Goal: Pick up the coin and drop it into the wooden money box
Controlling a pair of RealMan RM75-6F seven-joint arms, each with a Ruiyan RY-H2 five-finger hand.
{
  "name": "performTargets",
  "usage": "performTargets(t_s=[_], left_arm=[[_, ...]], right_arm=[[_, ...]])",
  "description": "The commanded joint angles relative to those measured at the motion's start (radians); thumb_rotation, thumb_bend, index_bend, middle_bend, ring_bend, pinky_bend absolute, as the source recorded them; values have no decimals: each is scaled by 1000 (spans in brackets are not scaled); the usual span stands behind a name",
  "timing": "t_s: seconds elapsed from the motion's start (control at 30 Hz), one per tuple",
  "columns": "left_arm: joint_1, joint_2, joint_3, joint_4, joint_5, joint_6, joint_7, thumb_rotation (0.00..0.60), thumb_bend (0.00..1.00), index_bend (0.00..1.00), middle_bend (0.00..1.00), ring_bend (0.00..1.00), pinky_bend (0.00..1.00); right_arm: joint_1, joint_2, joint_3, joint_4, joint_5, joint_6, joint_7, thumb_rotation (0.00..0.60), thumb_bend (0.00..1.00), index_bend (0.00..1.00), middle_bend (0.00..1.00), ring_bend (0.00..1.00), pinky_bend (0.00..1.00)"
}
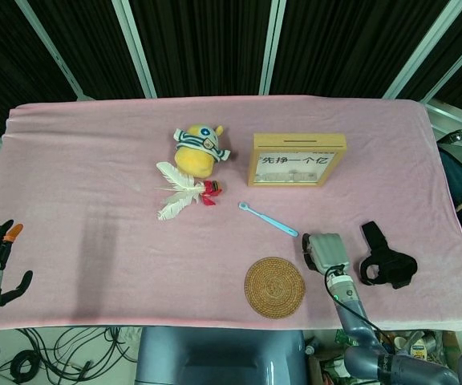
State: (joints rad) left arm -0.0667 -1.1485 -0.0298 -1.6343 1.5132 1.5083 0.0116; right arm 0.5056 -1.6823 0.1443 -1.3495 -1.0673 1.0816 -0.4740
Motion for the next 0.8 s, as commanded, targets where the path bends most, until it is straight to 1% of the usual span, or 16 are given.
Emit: performTargets(t_s=[0.03,0.43,0.8], left_arm=[[0,0,0,0,-1,0,-1,600,355,64,0,0,0],[-1,1,1,-2,-1,-5,-3,600,355,64,0,0,0],[-1,1,2,-3,-5,-8,-4,600,355,64,0,0,0]], right_arm=[[0,0,1,1,-1,2,2,600,383,522,869,883,930],[1,0,5,-1,-11,11,6,600,382,524,870,884,930],[3,-4,5,4,-16,13,9,600,383,548,870,885,930]])
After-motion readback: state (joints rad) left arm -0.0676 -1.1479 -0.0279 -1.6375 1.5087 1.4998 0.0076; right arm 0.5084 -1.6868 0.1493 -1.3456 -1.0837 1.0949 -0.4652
